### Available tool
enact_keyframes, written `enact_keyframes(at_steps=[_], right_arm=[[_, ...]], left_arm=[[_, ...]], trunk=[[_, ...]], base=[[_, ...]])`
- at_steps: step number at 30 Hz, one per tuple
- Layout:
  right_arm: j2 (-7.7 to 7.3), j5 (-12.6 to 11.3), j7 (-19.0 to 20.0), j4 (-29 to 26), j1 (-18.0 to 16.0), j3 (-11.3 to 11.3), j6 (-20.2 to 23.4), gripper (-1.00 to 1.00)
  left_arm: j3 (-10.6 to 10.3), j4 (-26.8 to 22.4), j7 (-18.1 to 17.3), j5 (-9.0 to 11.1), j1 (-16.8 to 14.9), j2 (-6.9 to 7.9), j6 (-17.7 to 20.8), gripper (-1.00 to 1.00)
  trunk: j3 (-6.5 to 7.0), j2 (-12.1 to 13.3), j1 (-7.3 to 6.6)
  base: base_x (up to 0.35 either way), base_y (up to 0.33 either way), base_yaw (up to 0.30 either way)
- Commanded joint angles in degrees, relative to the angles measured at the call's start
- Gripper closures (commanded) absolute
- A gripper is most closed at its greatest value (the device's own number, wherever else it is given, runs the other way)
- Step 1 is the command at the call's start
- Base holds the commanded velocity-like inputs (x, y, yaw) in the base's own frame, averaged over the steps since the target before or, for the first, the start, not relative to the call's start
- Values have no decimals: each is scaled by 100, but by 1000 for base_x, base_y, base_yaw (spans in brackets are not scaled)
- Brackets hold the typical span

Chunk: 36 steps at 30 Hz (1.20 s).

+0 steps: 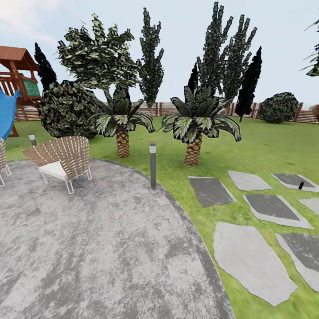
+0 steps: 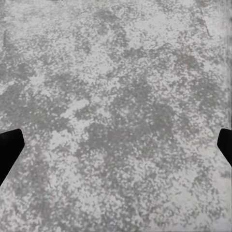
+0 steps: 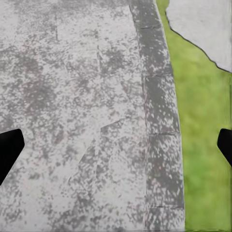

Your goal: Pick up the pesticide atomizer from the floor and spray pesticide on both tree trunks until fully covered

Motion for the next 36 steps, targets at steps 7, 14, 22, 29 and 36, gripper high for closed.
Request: enact_keyframes(at_steps=[7, 14, 22, 29, 36], right_arm=[[-1, 5, 0, 29, -2, -1, -23, -100], [-1, 5, 0, 26, -2, -1, -23, -100], [-1, 5, 0, 16, -2, -1, -23, -100], [7, 10, 0, 7, -2, 7, -25, -100], [8, 14, 0, 45, -2, 8, -23, -100]], left_arm=[[11, 239, 22, -7, 20, 54, -4, -100], [1, 249, 28, -13, 20, 54, -11, -100], [-21, 250, 29, -11, 20, 40, -13, -100], [-32, 250, 28, -7, 20, 38, -13, -100], [-2, 250, 29, -4, 20, 42, -13, -100]], trunk=[[0, 0, 0], [0, 0, 0], [0, 0, 0], [0, 0, 0], [-126, -281, 154]], base=[[0, 0, -299], [120, -78, -300], [108, -75, -300], [5, -4, -79], [0, 0, -176]])
